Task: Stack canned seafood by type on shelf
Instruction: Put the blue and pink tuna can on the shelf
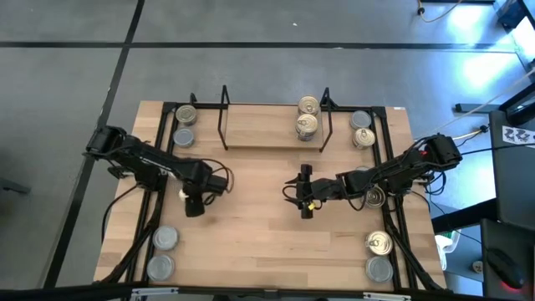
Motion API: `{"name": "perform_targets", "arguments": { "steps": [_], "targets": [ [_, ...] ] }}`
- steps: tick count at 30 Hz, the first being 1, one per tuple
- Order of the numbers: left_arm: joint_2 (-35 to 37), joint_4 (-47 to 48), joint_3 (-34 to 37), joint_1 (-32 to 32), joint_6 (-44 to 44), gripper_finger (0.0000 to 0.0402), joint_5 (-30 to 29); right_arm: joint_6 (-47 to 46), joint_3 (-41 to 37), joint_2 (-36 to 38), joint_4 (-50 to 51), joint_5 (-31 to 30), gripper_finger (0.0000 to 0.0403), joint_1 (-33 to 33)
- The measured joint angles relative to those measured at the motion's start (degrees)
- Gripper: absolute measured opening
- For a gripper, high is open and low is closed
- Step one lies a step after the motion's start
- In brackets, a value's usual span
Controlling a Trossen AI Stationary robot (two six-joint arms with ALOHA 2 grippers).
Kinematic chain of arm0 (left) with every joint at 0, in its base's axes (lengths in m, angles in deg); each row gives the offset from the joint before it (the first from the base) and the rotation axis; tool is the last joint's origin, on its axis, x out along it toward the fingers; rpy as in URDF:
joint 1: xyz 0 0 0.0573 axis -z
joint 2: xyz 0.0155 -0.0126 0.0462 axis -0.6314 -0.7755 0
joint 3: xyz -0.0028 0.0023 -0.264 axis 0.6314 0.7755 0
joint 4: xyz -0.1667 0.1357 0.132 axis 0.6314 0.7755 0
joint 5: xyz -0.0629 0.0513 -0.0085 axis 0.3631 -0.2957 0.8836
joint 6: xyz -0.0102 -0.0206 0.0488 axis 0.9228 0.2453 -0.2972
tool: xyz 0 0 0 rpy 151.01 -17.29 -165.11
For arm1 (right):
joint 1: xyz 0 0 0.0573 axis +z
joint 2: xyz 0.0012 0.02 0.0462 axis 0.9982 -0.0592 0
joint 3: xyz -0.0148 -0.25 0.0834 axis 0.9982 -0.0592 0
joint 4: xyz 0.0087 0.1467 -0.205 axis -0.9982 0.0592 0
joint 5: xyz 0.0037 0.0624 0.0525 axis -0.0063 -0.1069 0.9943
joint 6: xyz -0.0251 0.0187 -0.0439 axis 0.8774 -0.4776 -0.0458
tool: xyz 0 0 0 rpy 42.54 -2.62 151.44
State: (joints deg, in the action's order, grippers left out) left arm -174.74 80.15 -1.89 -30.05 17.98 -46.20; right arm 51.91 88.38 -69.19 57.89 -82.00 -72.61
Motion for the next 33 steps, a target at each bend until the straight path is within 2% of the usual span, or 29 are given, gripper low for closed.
{"name": "perform_targets", "arguments": {
  "steps": [5, 11, 22, 24, 26, 33],
  "targets": [
    [-0.12, -12.96, -2.36, 0.00, -2.79, 0.0145, -3.96, 1.21, 0.00, 0.00, 0.21, 0.00, 0.0268, -0.11],
    [-2.61, -29.45, -2.25, -0.44, -11.25, 0.0145, -5.76, 1.22, 0.00, 0.00, -0.04, -0.55, 0.0268, -0.15],
    [-14.26, -60.04, -2.41, -2.59, -20.62, 0.0145, -6.33, 1.08, 0.00, 0.00, -0.74, -0.49, 0.0268, -0.15],
    [-14.59, -62.03, -3.03, -2.60, -21.34, 0.0145, -6.25, 1.08, 0.00, 0.00, -0.72, -0.10, 0.0268, -0.15],
    [-13.76, -60.04, -4.21, -2.46, -21.79, 0.0145, -6.22, 1.14, 0.00, 0.00, -0.61, -0.11, 0.0268, -0.15],
    [-8.09, -59.63, -4.61, -1.43, -24.98, 0.0145, -5.95, 1.17, 0.00, 0.00, -0.82, 0.46, 0.0268, -0.15]
  ]
}}
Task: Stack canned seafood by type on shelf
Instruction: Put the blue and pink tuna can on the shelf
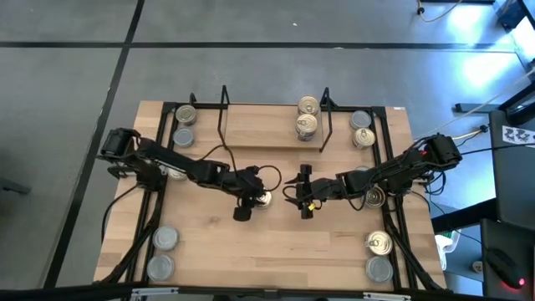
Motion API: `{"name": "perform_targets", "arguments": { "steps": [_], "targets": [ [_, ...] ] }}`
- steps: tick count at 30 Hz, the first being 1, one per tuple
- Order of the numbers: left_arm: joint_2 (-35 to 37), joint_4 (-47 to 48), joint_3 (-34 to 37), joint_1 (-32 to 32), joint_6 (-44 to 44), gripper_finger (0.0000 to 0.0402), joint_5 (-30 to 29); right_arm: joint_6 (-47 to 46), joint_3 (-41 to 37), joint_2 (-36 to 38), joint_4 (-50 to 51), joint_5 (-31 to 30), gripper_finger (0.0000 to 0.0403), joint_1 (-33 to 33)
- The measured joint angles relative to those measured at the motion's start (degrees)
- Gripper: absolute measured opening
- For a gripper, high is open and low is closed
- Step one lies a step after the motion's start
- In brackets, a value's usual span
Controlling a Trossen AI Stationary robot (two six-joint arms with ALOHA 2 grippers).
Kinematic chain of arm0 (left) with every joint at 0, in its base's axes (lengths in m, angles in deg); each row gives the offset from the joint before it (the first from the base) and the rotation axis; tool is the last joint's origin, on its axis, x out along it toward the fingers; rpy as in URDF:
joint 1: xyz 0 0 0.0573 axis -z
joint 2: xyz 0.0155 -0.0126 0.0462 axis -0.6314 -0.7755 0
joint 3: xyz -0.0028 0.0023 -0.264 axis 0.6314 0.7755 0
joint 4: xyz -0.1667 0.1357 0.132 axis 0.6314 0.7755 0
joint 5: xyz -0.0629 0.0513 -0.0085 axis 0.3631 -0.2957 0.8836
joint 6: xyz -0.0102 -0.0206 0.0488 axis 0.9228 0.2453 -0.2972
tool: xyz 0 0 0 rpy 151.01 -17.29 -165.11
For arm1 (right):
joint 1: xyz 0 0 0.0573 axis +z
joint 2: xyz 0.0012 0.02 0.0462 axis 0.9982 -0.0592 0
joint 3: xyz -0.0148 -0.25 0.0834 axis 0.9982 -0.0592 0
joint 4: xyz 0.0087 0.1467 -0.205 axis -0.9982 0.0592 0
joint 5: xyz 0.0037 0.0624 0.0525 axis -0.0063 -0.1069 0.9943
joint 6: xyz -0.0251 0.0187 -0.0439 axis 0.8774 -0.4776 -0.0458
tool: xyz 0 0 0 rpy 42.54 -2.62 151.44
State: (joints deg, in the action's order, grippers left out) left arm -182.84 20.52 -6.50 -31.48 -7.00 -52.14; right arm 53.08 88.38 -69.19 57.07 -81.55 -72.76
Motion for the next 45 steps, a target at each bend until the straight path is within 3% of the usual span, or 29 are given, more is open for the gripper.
{"name": "perform_targets", "arguments": {
  "steps": [12, 21, 26, 33, 45],
  "targets": [
    [-0.91, -25.85, 14.71, -2.44, -2.85, 0.0145, -0.06, 1.34, 0.07, -1.97, -5.56, 2.86, 0.0268, 0.02],
    [-6.86, -36.51, 18.20, -4.43, -2.09, 0.0145, 0.21, 6.92, 7.07, -12.06, -6.72, 4.75, 0.0268, 0.62],
    [-9.32, -40.68, 18.68, -6.11, 1.13, 0.0145, 0.17, 13.44, 12.89, -16.86, 0.03, 4.37, 0.0268, 1.31],
    [-12.59, -45.08, 18.61, -8.37, 4.65, 0.0145, 3.62, 19.25, 17.67, -20.61, 8.40, -6.10, 0.0268, 1.91],
    [-14.06, -48.27, 18.74, -12.20, 9.67, 0.0145, 7.23, 21.19, 17.64, -20.85, 12.65, -10.61, 0.0268, 1.92]
  ]
}}
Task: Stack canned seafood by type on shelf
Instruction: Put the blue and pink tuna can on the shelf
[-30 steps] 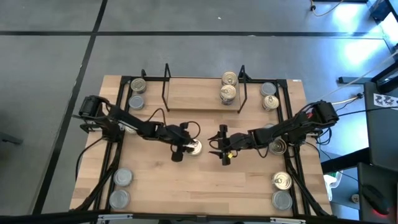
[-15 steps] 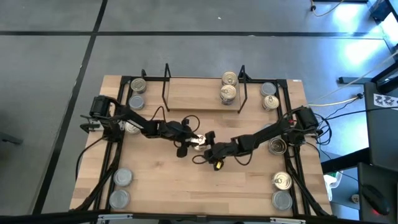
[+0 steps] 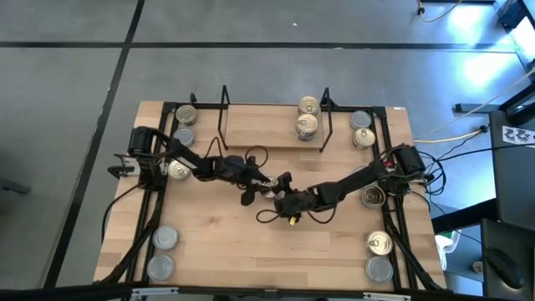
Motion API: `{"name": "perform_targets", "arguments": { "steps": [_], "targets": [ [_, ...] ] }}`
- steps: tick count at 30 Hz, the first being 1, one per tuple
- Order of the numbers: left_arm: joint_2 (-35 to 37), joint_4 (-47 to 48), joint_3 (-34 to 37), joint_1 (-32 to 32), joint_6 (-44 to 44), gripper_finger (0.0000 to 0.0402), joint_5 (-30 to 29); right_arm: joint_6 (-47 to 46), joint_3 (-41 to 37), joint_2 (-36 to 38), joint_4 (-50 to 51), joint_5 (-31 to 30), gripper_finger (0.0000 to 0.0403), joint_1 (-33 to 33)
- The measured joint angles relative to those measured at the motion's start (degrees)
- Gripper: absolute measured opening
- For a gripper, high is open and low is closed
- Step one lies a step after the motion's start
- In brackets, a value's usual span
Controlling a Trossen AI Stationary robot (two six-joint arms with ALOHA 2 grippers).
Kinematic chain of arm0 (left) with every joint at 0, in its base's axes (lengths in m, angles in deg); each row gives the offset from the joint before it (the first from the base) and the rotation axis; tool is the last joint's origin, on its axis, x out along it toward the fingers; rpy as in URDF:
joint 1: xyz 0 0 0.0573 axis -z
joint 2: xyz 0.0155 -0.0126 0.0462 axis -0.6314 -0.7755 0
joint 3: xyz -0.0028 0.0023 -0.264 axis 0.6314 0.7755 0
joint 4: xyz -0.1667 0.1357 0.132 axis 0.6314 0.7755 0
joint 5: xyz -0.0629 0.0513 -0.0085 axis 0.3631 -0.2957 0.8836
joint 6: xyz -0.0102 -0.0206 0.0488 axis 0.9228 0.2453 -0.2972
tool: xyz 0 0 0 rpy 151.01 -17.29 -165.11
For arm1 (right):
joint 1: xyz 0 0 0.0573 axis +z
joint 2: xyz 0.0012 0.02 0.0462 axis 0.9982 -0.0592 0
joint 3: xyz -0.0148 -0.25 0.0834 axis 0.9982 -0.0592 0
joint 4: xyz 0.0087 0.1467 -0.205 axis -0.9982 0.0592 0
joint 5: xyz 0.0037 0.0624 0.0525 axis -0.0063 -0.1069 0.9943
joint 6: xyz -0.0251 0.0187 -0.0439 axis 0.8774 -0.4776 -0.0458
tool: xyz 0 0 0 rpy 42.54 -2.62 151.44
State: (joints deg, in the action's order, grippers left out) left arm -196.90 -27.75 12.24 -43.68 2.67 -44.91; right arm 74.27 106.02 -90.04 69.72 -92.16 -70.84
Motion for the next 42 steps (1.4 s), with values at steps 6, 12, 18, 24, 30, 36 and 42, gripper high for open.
{"name": "perform_targets", "arguments": {
  "steps": [6, 12, 18, 24, 30, 36, 42],
  "targets": [
    [0.00, -0.10, 0.00, -1.09, 2.29, 0.0145, 1.37, 1.46, 0.00, -0.12, 0.17, -0.68, 0.0268, 0.00],
    [-0.09, -0.76, 0.11, -1.21, 2.86, 0.0145, 1.26, 6.20, 0.07, -3.05, -2.31, -7.70, 0.0268, 0.13],
    [-0.07, -0.83, 0.20, -1.28, 3.79, 0.0145, 1.07, 11.16, 0.09, -5.94, -7.36, -12.88, 0.0266, 0.13],
    [-0.04, -0.83, 0.22, -1.36, 4.15, 0.0145, 1.53, 11.48, 0.07, -6.29, -7.53, -13.02, 0.0205, -0.15],
    [0.06, -0.84, 0.22, -1.37, 4.74, 0.0145, 1.80, 11.37, 0.04, -5.98, -7.51, -13.33, 0.0191, 0.48],
    [3.75, 2.55, 0.20, -0.94, 4.56, 0.0145, 3.33, 10.04, -0.26, -2.74, -5.65, -13.04, 0.0191, 3.86],
    [12.22, 13.30, 0.09, -0.71, 0.56, 0.0145, 0.54, 6.12, -0.28, 3.26, -0.64, -12.95, 0.0191, 6.47]
  ]
}}
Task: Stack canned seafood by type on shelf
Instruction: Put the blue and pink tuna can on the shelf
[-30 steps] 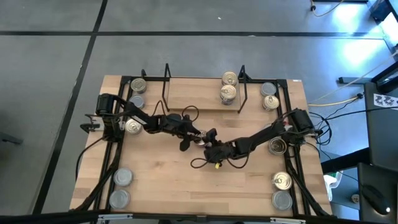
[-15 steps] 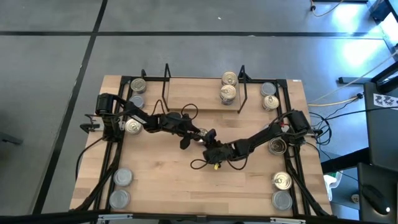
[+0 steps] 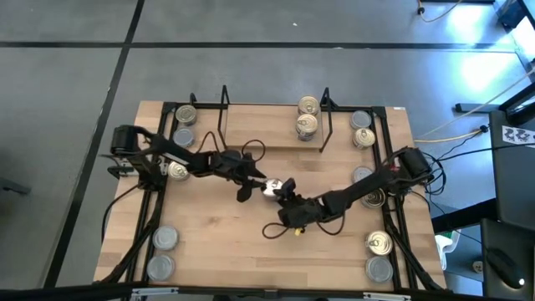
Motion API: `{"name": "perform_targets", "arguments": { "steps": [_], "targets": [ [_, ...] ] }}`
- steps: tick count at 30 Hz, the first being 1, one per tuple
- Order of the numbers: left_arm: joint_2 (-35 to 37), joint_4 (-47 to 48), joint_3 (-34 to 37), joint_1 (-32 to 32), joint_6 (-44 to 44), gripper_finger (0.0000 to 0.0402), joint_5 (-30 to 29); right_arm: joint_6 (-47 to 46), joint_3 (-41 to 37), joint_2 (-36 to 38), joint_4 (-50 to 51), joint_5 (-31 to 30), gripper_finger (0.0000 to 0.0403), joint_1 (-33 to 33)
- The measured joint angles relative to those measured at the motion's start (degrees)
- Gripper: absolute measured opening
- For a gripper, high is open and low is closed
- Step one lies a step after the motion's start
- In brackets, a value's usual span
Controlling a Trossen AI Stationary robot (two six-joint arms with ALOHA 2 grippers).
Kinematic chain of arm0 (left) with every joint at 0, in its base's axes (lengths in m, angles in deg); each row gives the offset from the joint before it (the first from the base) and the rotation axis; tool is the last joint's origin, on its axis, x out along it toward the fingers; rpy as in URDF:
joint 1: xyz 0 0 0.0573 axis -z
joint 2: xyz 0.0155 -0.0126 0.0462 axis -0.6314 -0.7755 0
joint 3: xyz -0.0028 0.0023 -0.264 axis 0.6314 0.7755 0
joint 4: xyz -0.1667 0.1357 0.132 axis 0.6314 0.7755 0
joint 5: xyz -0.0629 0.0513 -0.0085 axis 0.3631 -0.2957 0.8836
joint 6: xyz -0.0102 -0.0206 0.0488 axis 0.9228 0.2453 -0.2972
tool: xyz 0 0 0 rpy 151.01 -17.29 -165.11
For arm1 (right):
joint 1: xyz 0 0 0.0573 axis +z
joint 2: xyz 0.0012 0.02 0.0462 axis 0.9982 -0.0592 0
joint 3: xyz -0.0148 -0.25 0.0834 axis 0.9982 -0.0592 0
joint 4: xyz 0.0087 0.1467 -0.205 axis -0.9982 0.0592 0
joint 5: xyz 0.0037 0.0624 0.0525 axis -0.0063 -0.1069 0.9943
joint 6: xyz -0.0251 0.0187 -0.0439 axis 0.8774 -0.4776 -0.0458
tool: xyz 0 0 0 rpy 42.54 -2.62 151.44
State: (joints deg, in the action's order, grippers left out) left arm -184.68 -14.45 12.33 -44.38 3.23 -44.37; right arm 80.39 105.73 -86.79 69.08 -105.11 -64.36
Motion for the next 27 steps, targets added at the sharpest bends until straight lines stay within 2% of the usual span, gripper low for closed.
{"name": "perform_targets", "arguments": {
  "steps": [2, 6, 11, 19, 21, 27],
  "targets": [
    [2.84, 4.63, -0.05, 0.44, -1.40, 0.0145, -2.88, -1.29, 0.00, 1.54, 1.46, -0.02, 0.0191, 0.22],
    [5.89, 17.80, 0.71, 2.34, -3.72, 0.0145, -9.14, -2.90, 0.37, 5.47, 1.30, -4.54, 0.0191, 0.22],
    [7.62, 22.60, 2.03, 5.31, -2.56, 0.0145, -17.58, -1.97, 1.05, 8.34, 2.53, -6.77, 0.0191, -1.35],
    [7.61, 7.16, 11.66, 9.94, 3.52, 0.0145, -18.54, -1.66, 7.44, 8.60, 3.20, -7.08, 0.0191, -10.12],
    [7.78, 3.07, 13.32, 10.95, 4.73, 0.0145, -19.45, -2.82, 9.85, 8.61, 6.54, -7.04, 0.0191, -12.80],
    [7.80, 1.96, 15.71, 12.89, 7.36, 0.0145, -23.32, -8.92, 18.08, 5.29, 16.69, -5.72, 0.0191, -19.74]
  ]
}}
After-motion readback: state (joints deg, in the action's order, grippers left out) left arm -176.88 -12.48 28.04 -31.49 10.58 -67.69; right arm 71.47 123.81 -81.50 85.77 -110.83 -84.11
